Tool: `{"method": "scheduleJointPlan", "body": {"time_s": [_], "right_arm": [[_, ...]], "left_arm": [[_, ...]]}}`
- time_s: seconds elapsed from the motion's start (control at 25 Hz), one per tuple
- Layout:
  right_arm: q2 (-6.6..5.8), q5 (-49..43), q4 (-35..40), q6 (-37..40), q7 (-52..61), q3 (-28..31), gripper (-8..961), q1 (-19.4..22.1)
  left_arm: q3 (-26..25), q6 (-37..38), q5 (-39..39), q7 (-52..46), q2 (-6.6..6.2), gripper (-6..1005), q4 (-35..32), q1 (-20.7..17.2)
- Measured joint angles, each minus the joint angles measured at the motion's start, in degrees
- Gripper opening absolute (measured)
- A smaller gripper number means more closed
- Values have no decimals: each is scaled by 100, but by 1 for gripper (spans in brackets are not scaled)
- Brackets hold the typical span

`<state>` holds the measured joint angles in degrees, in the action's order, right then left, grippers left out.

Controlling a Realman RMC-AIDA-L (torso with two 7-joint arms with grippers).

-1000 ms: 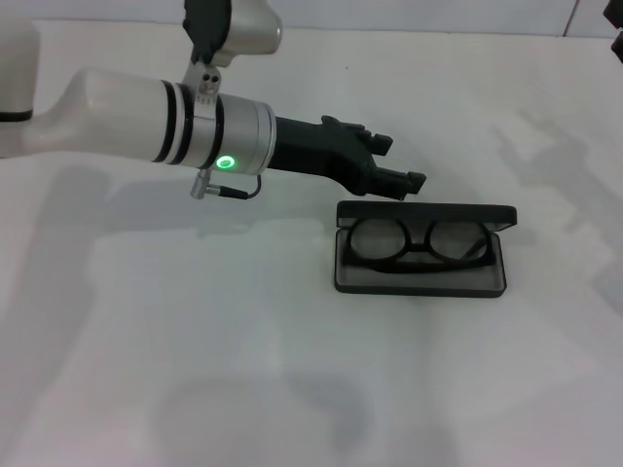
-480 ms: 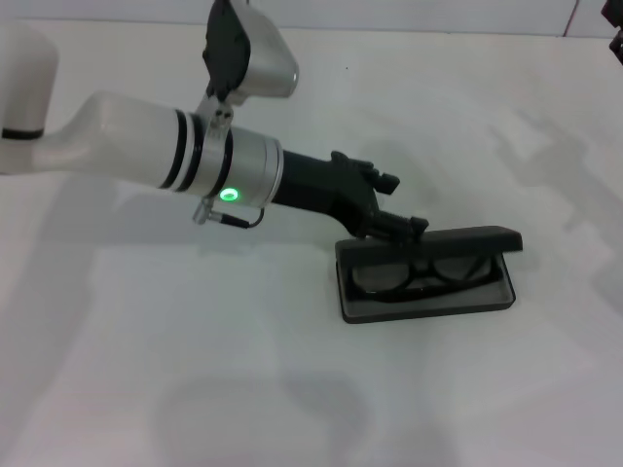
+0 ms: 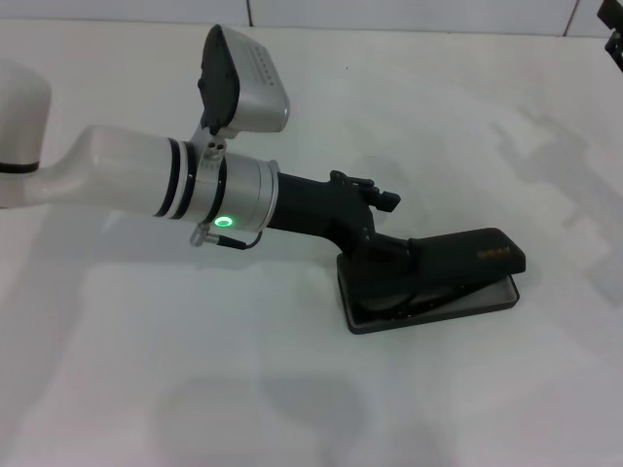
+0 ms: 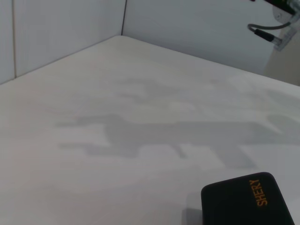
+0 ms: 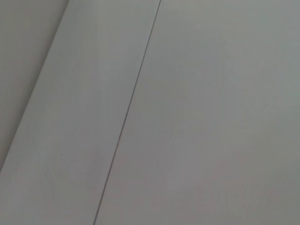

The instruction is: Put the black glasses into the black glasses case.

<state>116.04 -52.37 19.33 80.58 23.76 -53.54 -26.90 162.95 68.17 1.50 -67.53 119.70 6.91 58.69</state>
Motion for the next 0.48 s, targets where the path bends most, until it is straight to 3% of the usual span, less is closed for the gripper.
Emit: {"method": "scheduleJointPlan", "body": {"time_s": [0.48], "right_arm": [[-3, 0, -2, -50, -3, 12, 499, 14]], "left_arm": [[0, 3, 17, 344, 10, 810, -130, -167]]}}
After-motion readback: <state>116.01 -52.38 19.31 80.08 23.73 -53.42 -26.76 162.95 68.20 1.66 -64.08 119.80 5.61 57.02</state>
